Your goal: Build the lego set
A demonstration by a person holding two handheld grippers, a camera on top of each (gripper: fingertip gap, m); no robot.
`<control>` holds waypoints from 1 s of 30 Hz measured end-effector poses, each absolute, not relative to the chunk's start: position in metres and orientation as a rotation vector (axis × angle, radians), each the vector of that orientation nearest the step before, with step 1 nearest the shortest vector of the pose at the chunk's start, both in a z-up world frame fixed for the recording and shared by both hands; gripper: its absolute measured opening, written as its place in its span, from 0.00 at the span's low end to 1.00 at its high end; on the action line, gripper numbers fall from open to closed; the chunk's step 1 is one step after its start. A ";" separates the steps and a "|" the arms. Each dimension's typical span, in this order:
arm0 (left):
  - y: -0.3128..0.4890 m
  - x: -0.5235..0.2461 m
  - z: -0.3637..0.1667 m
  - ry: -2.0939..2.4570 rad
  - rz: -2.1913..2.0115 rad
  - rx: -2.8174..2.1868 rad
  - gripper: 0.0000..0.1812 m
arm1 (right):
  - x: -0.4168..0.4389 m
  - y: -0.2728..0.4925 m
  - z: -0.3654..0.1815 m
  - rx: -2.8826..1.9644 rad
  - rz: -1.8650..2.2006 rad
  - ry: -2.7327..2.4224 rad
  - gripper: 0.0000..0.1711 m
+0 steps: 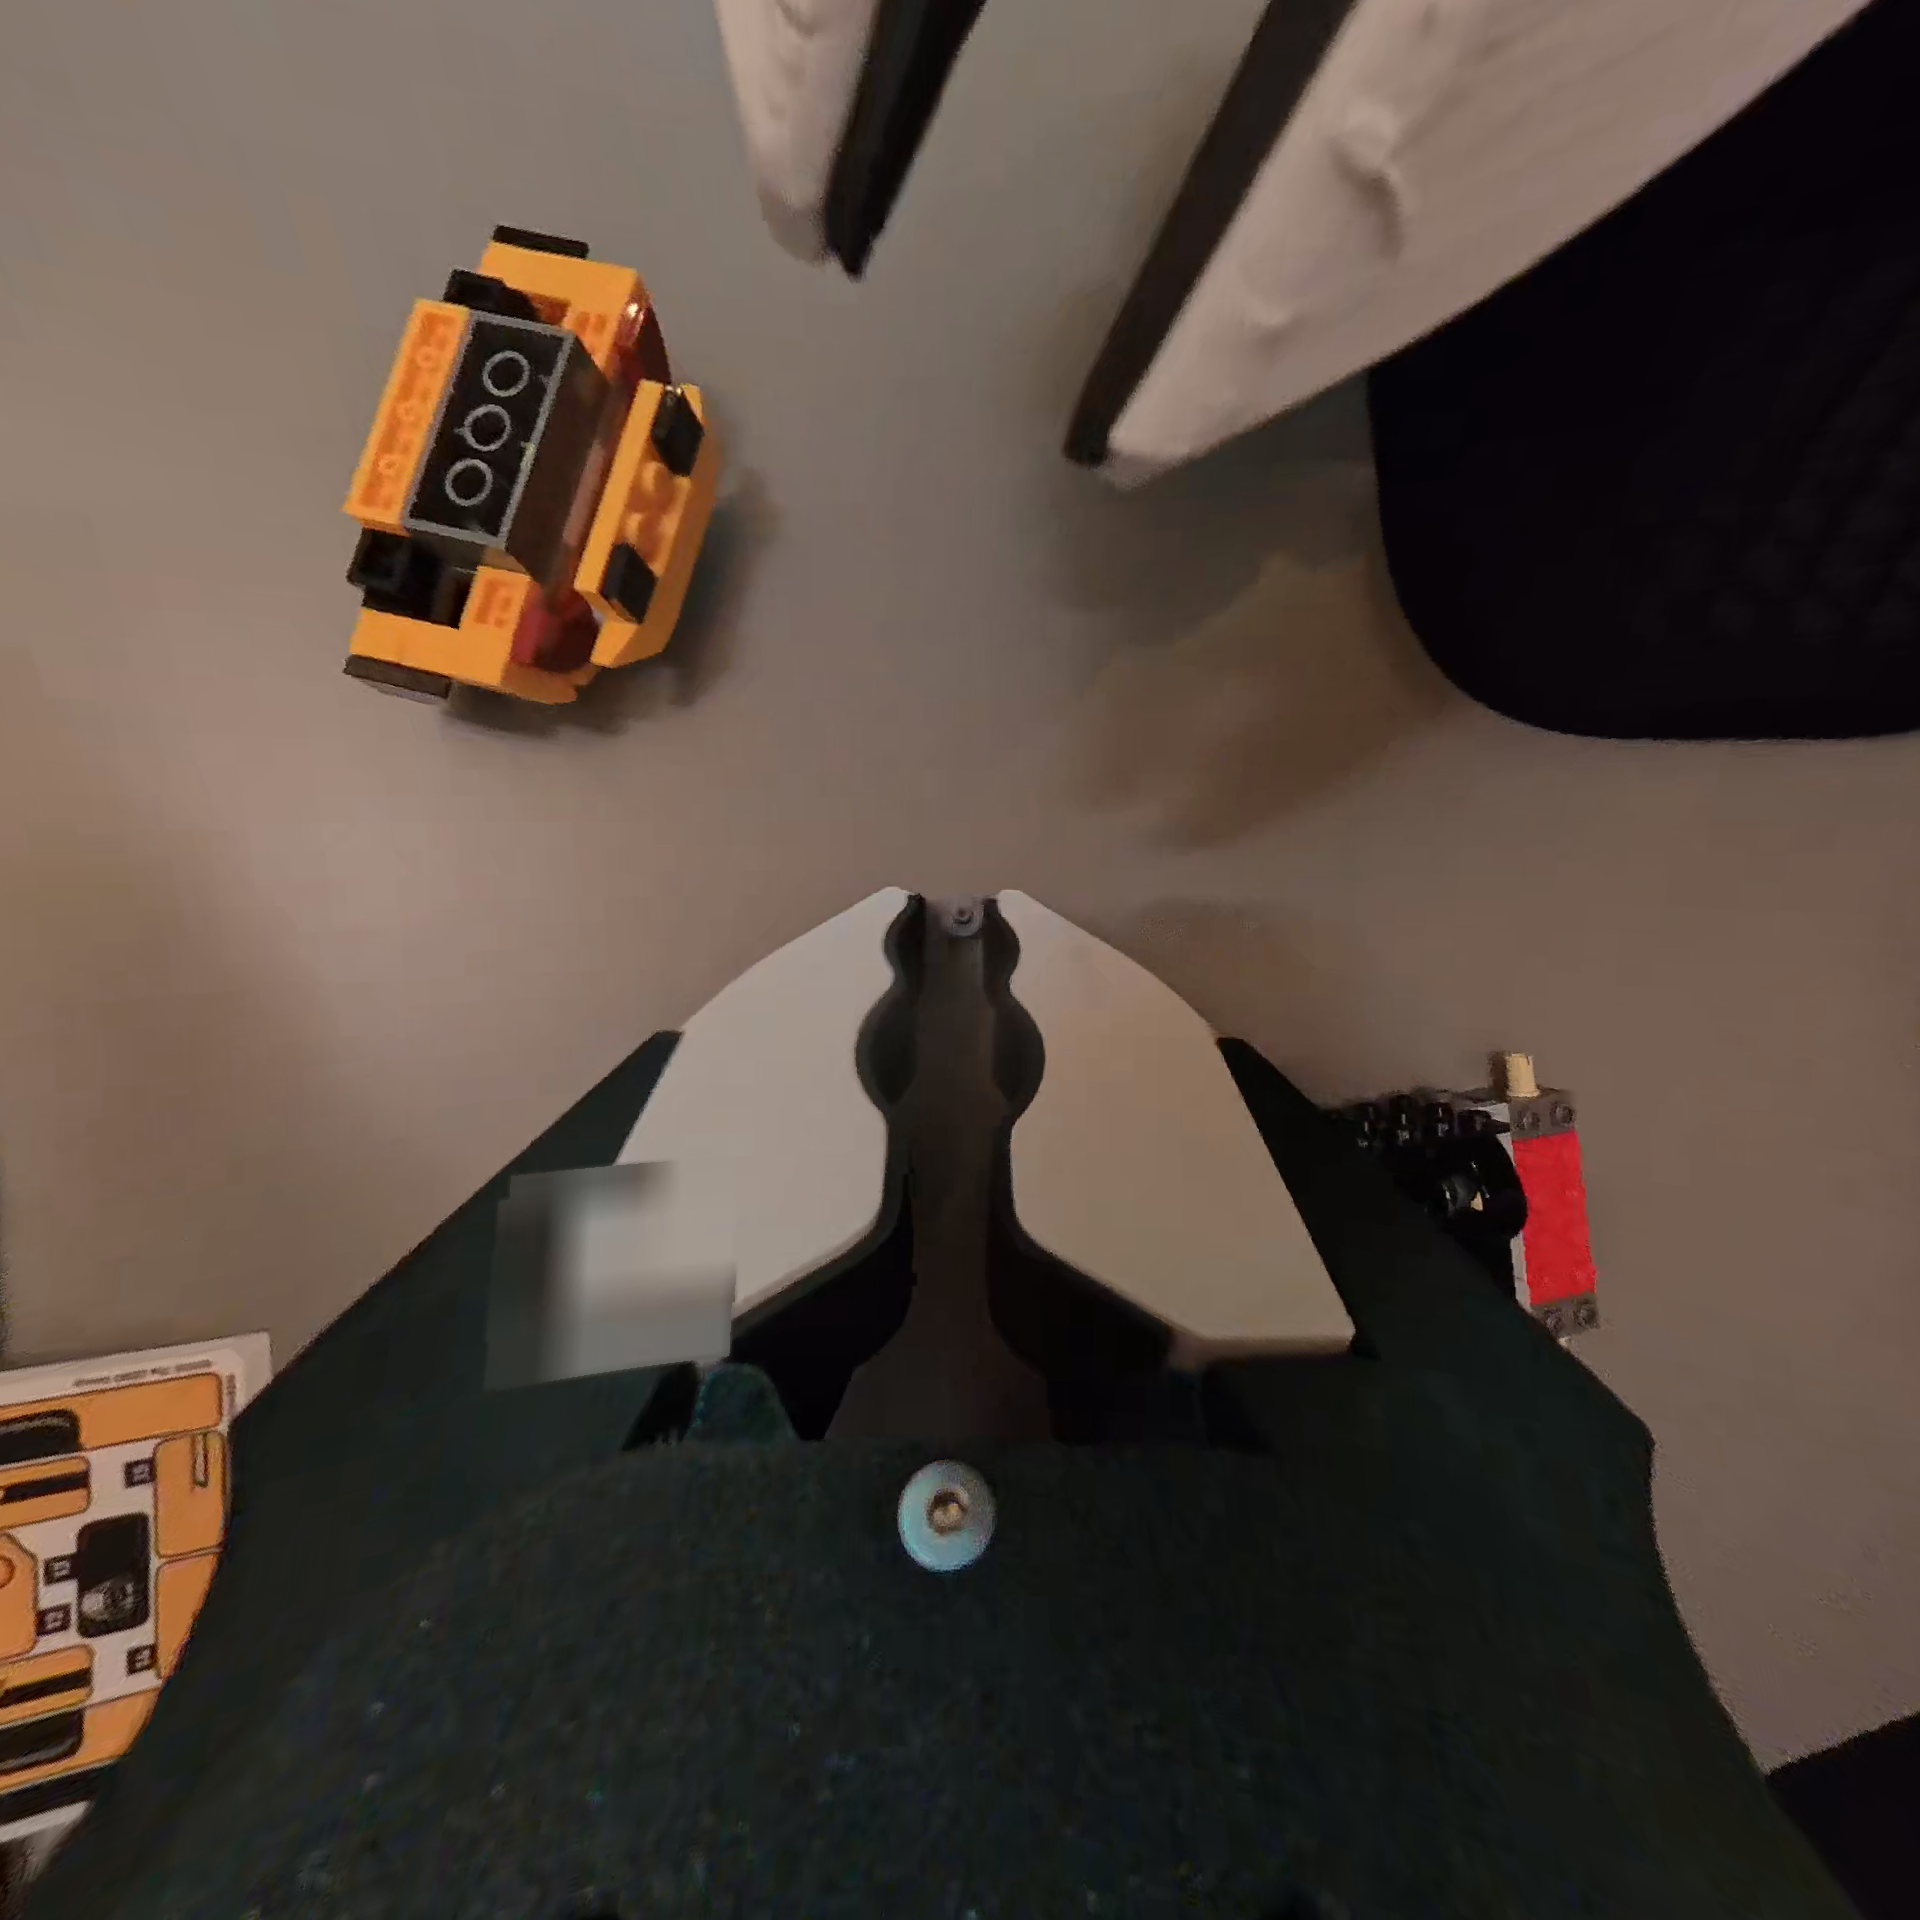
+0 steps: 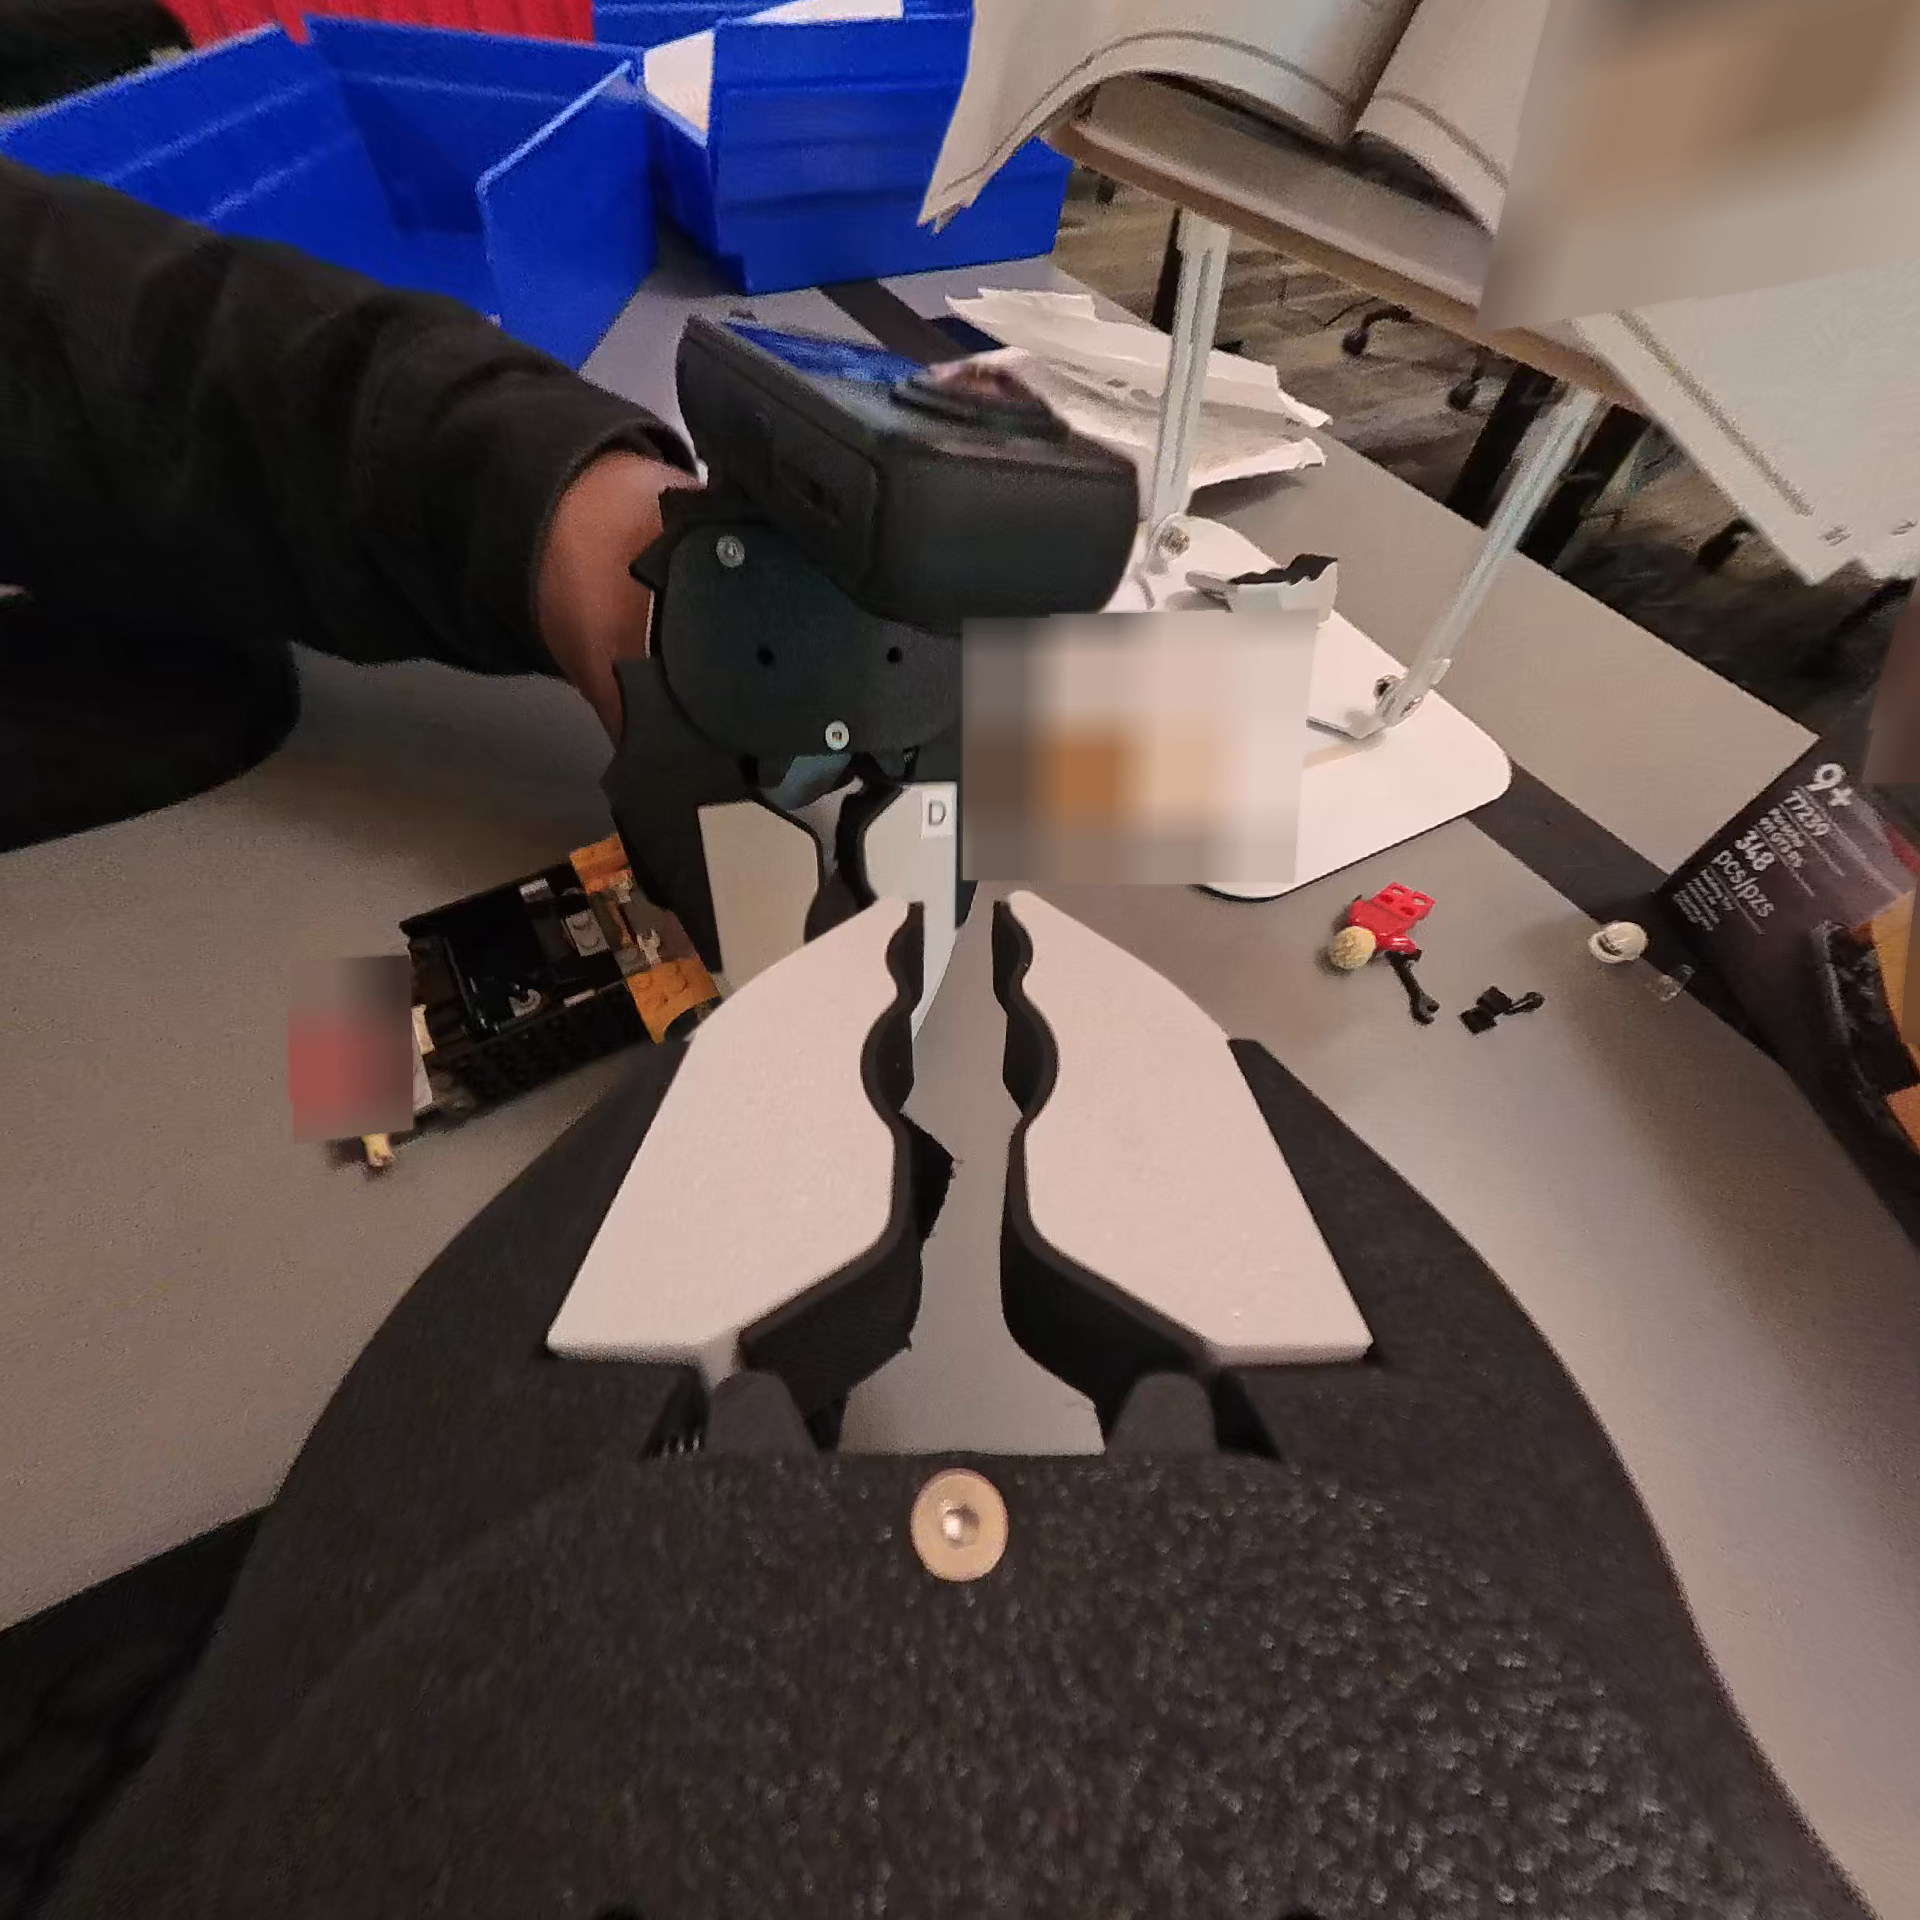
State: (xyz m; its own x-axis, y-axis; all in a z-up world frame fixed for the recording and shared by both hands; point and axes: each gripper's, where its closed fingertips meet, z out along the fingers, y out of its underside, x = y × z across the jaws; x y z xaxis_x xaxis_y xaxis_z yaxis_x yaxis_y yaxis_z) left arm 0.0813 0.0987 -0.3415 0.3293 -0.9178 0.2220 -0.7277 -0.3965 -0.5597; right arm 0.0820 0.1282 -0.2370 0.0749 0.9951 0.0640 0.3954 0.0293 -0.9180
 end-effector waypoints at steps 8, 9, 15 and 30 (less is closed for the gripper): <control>0.071 0.036 -0.297 1.171 -0.771 -2.103 0.14 | 0.089 0.108 -0.278 -1.586 0.852 -1.614 0.07; 0.065 0.031 -0.295 1.135 -0.786 -2.094 0.14 | 0.089 0.104 -0.283 -1.597 0.852 -1.634 0.07; 0.040 0.015 -0.297 1.009 -0.767 -2.032 0.13 | 0.074 0.079 -0.295 -1.595 0.864 -1.739 0.07; -0.022 0.002 -0.318 1.166 -0.566 -1.989 0.14 | 0.059 -0.010 -0.279 -1.465 0.940 -1.829 0.07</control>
